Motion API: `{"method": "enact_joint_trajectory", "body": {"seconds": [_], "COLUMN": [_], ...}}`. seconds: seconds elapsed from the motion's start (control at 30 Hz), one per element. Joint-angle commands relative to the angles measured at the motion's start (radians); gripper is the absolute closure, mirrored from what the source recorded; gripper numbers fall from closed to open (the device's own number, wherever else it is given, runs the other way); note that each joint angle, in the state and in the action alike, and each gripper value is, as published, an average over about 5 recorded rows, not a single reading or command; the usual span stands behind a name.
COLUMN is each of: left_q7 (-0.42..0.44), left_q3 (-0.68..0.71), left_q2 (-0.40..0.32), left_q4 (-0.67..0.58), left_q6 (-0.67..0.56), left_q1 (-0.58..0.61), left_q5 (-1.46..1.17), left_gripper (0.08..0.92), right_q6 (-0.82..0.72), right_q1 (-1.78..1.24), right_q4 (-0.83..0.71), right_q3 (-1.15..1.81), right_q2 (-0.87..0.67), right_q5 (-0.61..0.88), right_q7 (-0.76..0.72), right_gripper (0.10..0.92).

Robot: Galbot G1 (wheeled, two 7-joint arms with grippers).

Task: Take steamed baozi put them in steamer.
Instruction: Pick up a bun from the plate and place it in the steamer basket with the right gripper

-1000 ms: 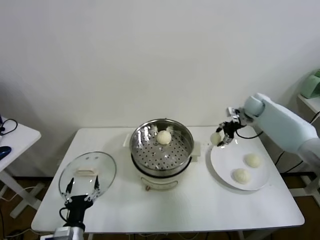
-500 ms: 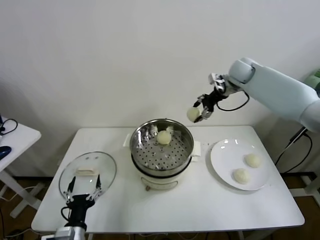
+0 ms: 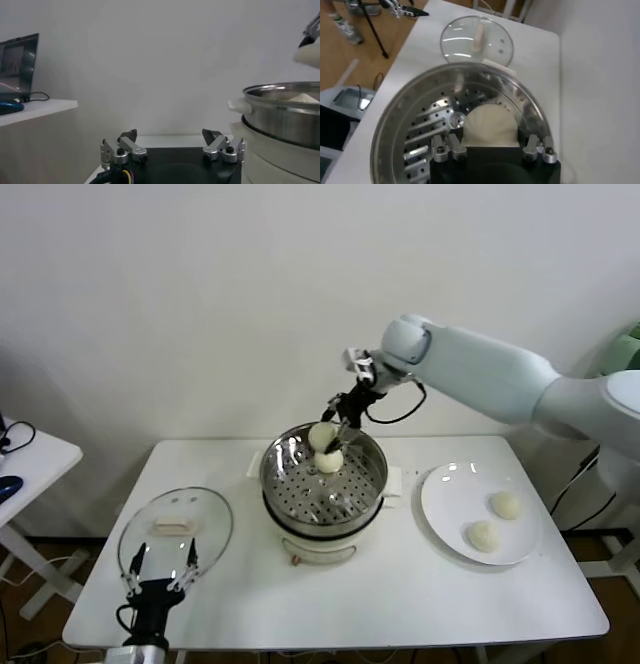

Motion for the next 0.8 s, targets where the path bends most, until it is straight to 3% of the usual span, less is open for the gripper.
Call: {"method": "enact_joint_trajectory", "body": {"seconds": [0.03, 0.8], "left_q7": [0.0, 0.0], "left_q3": [-0.001, 0.006], "left_q2": [0.002, 0.003], "left_q4": [-0.002, 0.016], "left_q6": [0.0, -0.004], "left_q1": [0.0, -0.001], "left_q5": [-0.002, -0.004], "left_gripper": [0.177, 0.177], "right_q6": [-0.008, 0.043], "right_q1": [-0.082, -0.135], "right_q4": [-0.012, -0.168], "right_q3": [-0.018, 0.006], "right_q2": [0.102, 0.154], "right_q5": [-0.009, -0.109], "right_q7": [0.008, -0.009], "right_gripper": [0.329, 0.321]}}
